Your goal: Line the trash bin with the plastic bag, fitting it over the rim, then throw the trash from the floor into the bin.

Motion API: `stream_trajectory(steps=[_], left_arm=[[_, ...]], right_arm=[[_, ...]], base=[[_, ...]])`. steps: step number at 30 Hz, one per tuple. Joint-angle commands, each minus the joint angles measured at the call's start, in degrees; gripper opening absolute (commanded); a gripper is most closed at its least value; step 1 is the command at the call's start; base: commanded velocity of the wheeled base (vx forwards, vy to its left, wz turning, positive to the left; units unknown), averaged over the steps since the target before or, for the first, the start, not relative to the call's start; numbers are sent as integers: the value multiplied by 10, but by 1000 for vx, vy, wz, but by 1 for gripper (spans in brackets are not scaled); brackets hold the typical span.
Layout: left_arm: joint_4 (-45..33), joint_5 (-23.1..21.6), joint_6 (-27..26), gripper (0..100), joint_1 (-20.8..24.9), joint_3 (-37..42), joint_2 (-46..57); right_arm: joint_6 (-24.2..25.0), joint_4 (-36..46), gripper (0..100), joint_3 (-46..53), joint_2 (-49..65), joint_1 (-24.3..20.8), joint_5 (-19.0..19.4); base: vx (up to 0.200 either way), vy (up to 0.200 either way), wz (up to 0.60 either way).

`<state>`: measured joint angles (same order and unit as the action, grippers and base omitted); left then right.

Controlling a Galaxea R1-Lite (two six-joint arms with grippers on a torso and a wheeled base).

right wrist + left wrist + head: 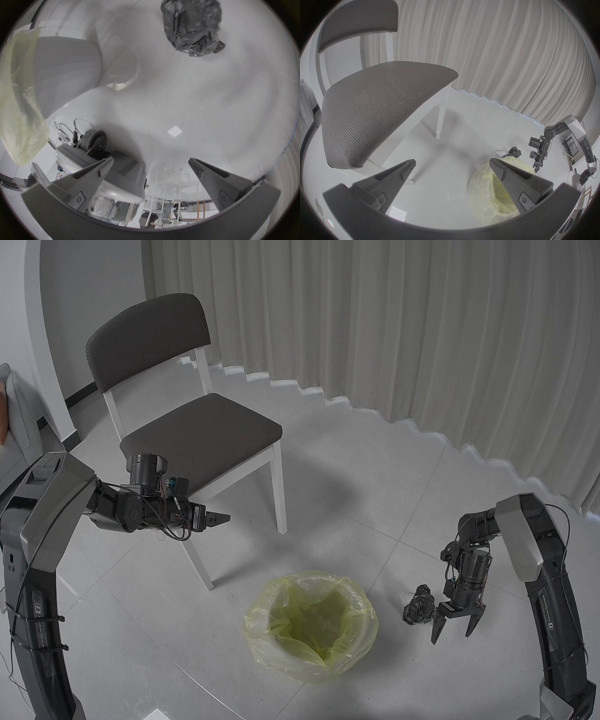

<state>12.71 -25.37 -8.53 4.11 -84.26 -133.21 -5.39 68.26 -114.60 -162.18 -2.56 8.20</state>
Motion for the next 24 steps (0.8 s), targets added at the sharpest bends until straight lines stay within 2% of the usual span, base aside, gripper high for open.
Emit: stream_trajectory(steps=[1, 3, 9, 10, 15, 16, 19, 24], left_arm=[[1, -12, -1, 100, 0, 23, 37], [1, -14, 0, 100, 0, 31, 48], [13, -15, 2, 100, 4, 57, 87], [13, -15, 2, 100, 4, 57, 87], [72, -17, 48, 100, 18, 112, 152], [83, -17, 54, 100, 20, 121, 162], [112, -17, 68, 100, 23, 151, 196], [177, -18, 101, 100, 35, 216, 253]], right_arm=[[0, 108, 100, 0, 118, -5, 6], [0, 152, 100, 0, 155, -9, 8], [1, 217, 100, 0, 274, -3, 8], [1, 217, 100, 0, 274, -3, 8], [-7, 217, 100, 0, 447, 17, 88], [-8, 217, 100, 0, 470, 22, 94], [-6, 217, 100, 0, 547, 35, 96], [-22, 217, 100, 0, 746, 41, 96]], base=[[0, 0, 0], [0, 0, 0], [0, 0, 0], [0, 0, 0], [0, 0, 0], [0, 0, 0], [0, 0, 0], [0, 0, 0]])
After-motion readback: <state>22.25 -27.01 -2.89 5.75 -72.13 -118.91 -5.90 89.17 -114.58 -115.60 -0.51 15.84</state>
